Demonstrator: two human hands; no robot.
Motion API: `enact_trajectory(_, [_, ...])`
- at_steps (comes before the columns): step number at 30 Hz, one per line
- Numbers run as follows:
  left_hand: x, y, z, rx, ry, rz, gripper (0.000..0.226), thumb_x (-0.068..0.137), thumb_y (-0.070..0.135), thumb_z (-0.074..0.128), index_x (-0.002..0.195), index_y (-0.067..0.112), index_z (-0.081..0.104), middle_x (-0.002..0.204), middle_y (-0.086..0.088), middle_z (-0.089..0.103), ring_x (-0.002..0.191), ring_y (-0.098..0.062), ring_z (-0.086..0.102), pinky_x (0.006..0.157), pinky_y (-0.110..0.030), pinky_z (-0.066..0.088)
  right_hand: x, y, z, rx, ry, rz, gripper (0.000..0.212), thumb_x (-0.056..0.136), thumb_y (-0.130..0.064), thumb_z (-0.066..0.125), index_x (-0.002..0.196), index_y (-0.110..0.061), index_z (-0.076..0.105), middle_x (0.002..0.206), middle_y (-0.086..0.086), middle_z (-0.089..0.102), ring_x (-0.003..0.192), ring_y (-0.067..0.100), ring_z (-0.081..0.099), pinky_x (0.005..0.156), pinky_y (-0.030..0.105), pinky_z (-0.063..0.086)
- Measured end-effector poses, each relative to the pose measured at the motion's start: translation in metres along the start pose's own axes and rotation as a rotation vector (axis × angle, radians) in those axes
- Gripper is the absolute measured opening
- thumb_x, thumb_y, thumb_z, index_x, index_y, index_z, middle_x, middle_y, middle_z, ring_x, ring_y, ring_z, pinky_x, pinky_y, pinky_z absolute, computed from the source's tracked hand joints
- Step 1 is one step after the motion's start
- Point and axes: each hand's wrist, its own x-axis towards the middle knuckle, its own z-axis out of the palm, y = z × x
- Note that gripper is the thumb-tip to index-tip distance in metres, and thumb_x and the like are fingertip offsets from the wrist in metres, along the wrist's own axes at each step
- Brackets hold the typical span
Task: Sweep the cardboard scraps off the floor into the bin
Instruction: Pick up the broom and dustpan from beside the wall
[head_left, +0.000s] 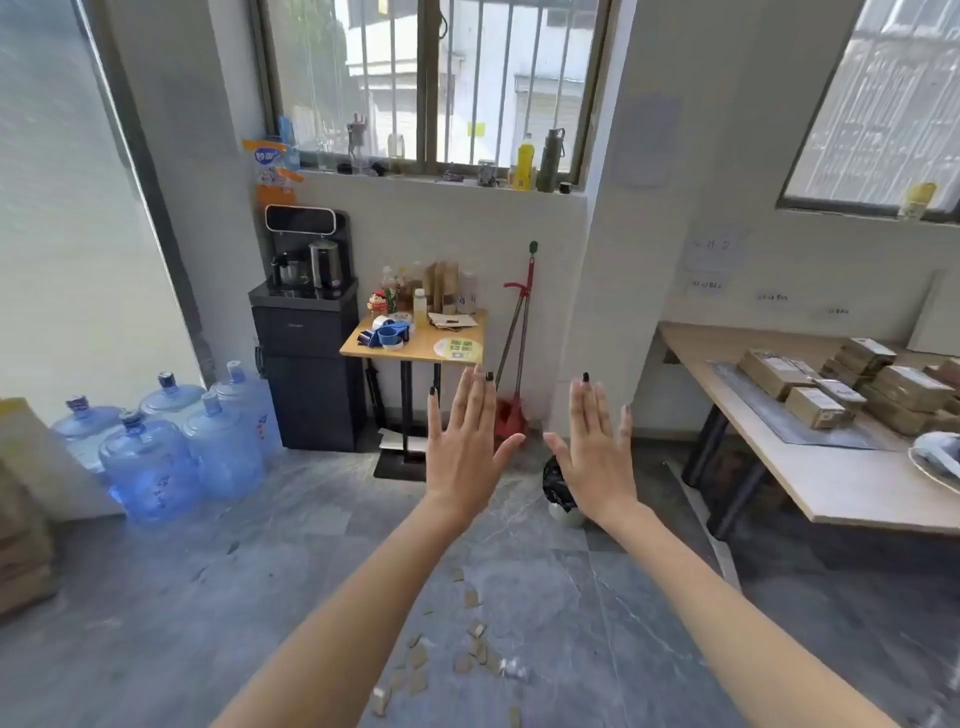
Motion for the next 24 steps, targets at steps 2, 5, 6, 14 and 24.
enact_trajectory(2, [-0.017, -0.003, 0.009, 0.016, -0.064, -0.026, 0.083, 0.092, 0.066, 0.006, 0.153, 0.009, 0.01, 0.161, -0.007, 0.002, 0.148, -0.021, -0.001, 0.117, -0.052, -0.002, -0.01, -0.004, 0.015, -0.008, -0.047, -0.016, 0.08, 0.086, -0.062, -0.009, 0.149, -0.013, -0.012, 0.161, 0.003, -0.004, 0.148, 0.019, -0.004, 0.117, 0.051, -0.001])
enact_trajectory(5, [-0.054, -0.01, 0.03, 0.015, -0.075, -0.043, 0.082, 0.093, 0.064, 0.002, 0.152, 0.008, 0.014, 0.161, -0.008, 0.007, 0.148, -0.021, 0.003, 0.118, -0.055, 0.009, -0.037, -0.007, 0.042, -0.039, -0.109, -0.049, 0.083, 0.088, -0.062, -0.008, 0.152, -0.01, 0.0, 0.161, 0.005, 0.004, 0.149, 0.021, 0.001, 0.118, 0.052, 0.004])
enact_trajectory(6, [-0.067, -0.011, 0.035, 0.009, -0.09, -0.039, 0.08, 0.094, 0.063, 0.005, 0.152, 0.008, 0.016, 0.161, -0.008, 0.01, 0.148, -0.021, 0.004, 0.117, -0.054, 0.01, -0.048, -0.008, 0.05, -0.041, -0.127, -0.06, 0.084, 0.088, -0.062, -0.008, 0.153, -0.01, 0.002, 0.161, 0.004, 0.004, 0.149, 0.021, 0.001, 0.118, 0.05, 0.003])
enact_trajectory(14, [-0.137, -0.025, 0.063, 0.003, -0.246, -0.072, 0.08, 0.094, 0.061, -0.001, 0.152, 0.008, 0.014, 0.16, -0.01, 0.011, 0.148, -0.021, 0.003, 0.118, -0.054, 0.006, -0.101, -0.019, 0.096, -0.011, -0.297, -0.106, 0.087, 0.087, -0.061, -0.011, 0.153, -0.007, 0.007, 0.161, 0.005, 0.009, 0.149, 0.021, 0.004, 0.119, 0.051, 0.008])
enact_trajectory(24, [-0.136, -0.033, 0.068, 0.022, -0.259, -0.087, 0.081, 0.093, 0.062, -0.005, 0.152, 0.009, 0.014, 0.161, -0.009, 0.01, 0.148, -0.021, 0.004, 0.118, -0.054, 0.005, -0.103, -0.025, 0.108, 0.002, -0.335, -0.14, 0.096, 0.079, -0.065, -0.023, 0.153, -0.01, 0.002, 0.161, 0.002, 0.001, 0.149, 0.019, -0.003, 0.118, 0.048, 0.001])
